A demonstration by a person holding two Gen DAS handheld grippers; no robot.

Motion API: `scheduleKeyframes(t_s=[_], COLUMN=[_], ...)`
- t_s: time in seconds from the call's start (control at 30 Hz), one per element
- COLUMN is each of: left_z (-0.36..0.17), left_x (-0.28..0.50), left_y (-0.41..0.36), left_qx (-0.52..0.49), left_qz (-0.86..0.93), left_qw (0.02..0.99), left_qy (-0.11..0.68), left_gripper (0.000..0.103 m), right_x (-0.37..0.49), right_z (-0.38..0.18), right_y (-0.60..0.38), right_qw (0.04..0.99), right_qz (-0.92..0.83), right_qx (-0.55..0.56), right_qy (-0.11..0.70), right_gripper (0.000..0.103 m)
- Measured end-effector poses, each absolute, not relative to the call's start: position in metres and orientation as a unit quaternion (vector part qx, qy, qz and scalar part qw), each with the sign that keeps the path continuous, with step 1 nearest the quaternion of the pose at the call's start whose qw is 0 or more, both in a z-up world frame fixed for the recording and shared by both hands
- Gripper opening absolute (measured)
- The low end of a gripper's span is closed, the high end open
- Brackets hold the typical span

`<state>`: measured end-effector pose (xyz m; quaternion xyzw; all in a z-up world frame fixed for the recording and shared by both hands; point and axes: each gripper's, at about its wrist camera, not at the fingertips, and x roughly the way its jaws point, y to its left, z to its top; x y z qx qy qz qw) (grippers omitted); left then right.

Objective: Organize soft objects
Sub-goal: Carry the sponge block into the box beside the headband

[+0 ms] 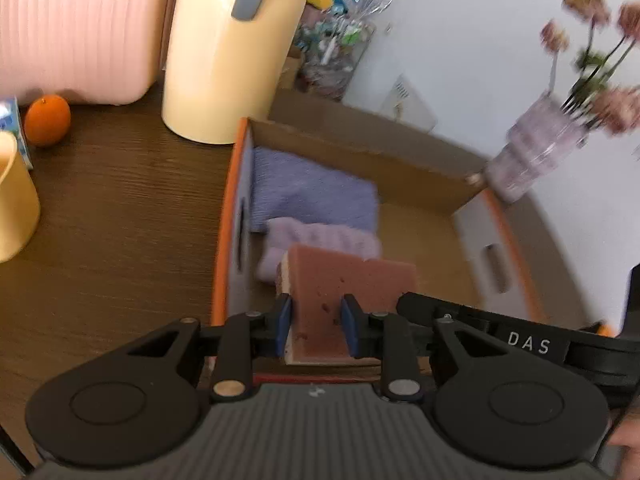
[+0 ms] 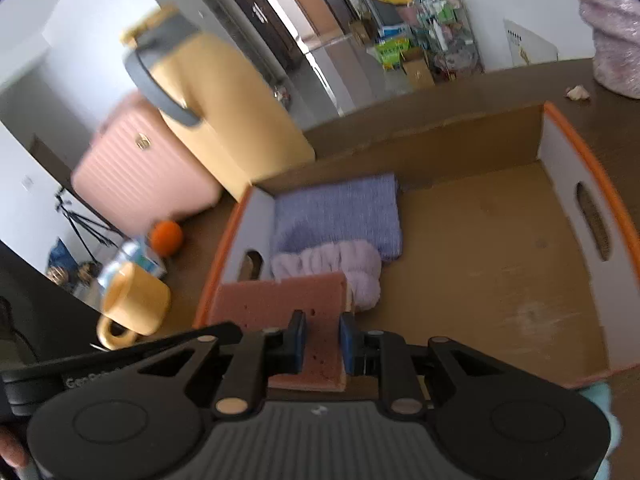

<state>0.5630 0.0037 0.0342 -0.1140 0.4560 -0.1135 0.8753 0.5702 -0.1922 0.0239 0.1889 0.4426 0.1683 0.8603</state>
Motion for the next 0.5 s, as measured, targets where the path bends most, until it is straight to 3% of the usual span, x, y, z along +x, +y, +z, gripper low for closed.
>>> scheduleKeyframes(t_s=[0.23,0.5], left_z=[0.012,0.064], left_x=[0.569,0.543], left_y=[-0.009,-0.007], left_qx=[-0.028,-0.018], left_qz=[-0.079,-0.068], left_qw=[0.884,0.91], left_qy=[0.46,0.41], left_gripper=[0.027,0.042], right_x=[0.583,0.564], right_z=[-0.009,0.039], right_y=[-0.174,-0.179], right_qw=[0.857,0.883], right_qz=[0.162,0.167], right_qx=[0.166,0.115], right_qy=[0.46,0.424], right_gripper=[0.02,0.027])
